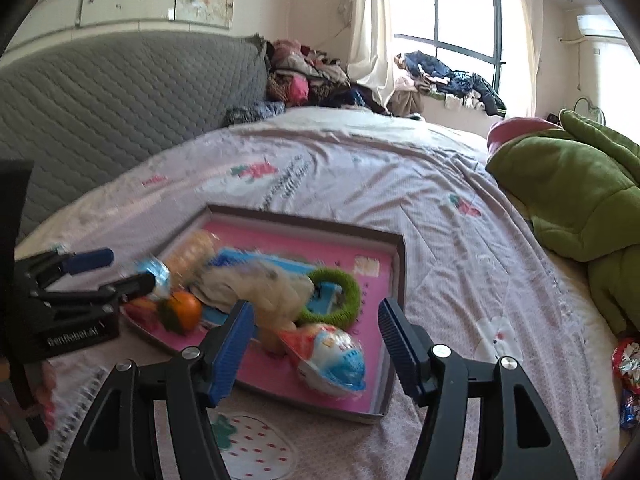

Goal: Organize objects
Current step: 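Lower both eggs into the tray and open both grippers, then withdraw both open grippers up and away from the tray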

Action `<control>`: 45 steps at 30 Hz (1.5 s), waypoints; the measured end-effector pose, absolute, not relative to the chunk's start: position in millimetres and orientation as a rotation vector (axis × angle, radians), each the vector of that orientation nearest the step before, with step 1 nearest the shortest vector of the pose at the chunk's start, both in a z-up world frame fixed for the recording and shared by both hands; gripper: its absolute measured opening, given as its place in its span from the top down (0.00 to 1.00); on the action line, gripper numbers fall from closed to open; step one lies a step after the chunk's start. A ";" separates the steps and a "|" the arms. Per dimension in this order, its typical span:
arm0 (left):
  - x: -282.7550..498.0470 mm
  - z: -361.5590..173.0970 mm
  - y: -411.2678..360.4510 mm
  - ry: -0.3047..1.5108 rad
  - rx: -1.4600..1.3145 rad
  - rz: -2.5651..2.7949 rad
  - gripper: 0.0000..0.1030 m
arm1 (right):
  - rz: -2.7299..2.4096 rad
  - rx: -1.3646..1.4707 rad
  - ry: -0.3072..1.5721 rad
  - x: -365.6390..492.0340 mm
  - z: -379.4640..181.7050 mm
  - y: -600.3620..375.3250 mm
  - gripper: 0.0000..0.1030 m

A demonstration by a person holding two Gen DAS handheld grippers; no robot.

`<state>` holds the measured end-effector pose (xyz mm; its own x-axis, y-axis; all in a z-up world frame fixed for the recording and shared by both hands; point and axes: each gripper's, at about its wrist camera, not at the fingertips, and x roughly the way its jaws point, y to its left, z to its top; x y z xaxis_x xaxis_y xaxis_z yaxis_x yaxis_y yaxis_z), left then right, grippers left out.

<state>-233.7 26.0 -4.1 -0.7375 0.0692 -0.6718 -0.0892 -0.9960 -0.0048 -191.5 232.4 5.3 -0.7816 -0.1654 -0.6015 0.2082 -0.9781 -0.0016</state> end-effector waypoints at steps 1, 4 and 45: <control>-230.1 1.6 25.1 0.033 -1.090 2.856 0.28 | -2.789 0.907 0.076 -187.2 12.7 232.1 0.38; -217.8 18.7 23.1 0.027 -1.053 2.875 0.28 | -2.809 0.854 0.050 -178.4 28.2 230.0 0.38; -96.9 81.7 4.2 0.021 -0.889 2.971 0.28 | -2.931 0.785 -0.061 -57.0 78.3 218.5 0.28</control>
<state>-96.9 4.2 81.7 -0.8350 0.0350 -0.5491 -0.0428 -0.9991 0.0014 -57.0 218.5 78.3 -0.8609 -0.1132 -0.4960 0.0926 -0.9935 0.0661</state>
